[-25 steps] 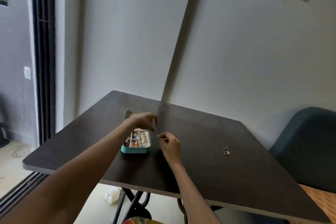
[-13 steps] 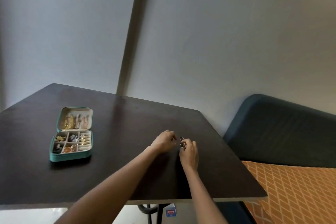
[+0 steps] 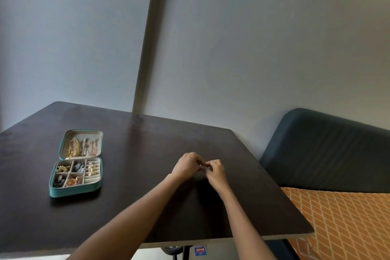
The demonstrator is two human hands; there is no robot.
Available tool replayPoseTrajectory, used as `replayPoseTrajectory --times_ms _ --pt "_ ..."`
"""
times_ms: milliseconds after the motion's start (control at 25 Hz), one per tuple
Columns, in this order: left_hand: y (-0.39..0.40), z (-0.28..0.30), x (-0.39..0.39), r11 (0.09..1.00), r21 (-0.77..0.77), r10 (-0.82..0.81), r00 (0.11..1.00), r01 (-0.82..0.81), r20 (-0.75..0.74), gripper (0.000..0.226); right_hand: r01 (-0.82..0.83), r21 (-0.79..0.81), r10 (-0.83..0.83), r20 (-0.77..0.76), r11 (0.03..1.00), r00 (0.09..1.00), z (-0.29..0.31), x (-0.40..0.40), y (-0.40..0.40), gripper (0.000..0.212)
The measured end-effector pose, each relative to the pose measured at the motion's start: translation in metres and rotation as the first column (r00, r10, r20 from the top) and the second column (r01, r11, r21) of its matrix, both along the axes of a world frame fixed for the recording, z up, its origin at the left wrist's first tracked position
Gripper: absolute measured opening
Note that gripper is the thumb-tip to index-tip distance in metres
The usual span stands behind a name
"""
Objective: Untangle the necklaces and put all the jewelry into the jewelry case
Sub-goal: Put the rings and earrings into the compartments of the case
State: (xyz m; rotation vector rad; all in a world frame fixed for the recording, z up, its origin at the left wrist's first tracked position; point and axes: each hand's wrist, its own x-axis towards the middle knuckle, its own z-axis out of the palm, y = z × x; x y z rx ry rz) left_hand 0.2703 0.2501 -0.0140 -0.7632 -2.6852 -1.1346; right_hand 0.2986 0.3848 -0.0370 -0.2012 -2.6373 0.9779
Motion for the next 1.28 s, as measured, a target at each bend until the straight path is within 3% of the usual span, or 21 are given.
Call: replayPoseTrajectory --times_ms 120,200,360,600,720,800,880,1040,1160,1280 --pt "-0.018 0.012 0.001 0.998 0.055 0.016 0.999 -0.014 -0.042 0.014 -0.025 -0.472 0.051 0.042 0.881 0.998 0.012 0.005 -0.023 0.013" --pt "-0.035 0.017 0.002 0.998 0.068 0.010 0.999 -0.007 -0.044 0.009 -0.074 -0.641 0.106 0.011 0.764 0.994 0.015 0.009 -0.037 0.014" --pt "-0.074 0.021 0.002 0.976 0.206 0.068 0.997 -0.072 0.027 0.009 -0.225 -0.733 0.190 -0.131 0.642 0.973 0.030 0.016 -0.066 0.006" --pt "-0.142 0.024 0.009 0.906 0.357 0.175 0.969 -0.227 0.172 0.020 -0.289 -0.736 0.166 -0.238 0.613 0.957 0.032 0.014 -0.139 0.017" --pt "-0.184 0.034 0.013 0.891 0.400 0.128 0.964 -0.215 0.235 0.021 -0.317 -0.768 0.140 -0.289 0.556 0.947 0.033 0.010 -0.181 0.019" --pt "-0.222 0.043 0.015 0.931 0.329 0.076 0.964 -0.160 0.255 0.016 -0.375 -0.731 0.209 -0.312 0.571 0.927 0.035 0.009 -0.207 0.020" --pt "-0.259 0.049 0.017 0.971 0.220 0.031 0.963 -0.093 0.268 0.008 -0.437 -0.615 0.316 -0.301 0.657 0.900 0.037 0.008 -0.228 0.020" --pt "-0.304 0.042 0.013 0.988 0.093 0.096 0.954 -0.127 0.285 0.034 -0.510 -0.238 0.468 -0.214 0.827 0.858 0.031 0.003 -0.248 0.018" --pt "-0.306 0.031 0.007 0.987 -0.082 0.156 0.950 -0.139 0.269 0.042 -0.571 0.027 0.571 -0.085 0.820 0.816 0.025 0.004 -0.247 0.020" --pt "-0.295 0.031 0.004 0.925 -0.346 0.242 0.947 -0.160 0.209 0.054 -0.585 0.118 0.591 -0.027 0.802 0.806 0.025 0.007 -0.242 0.020"
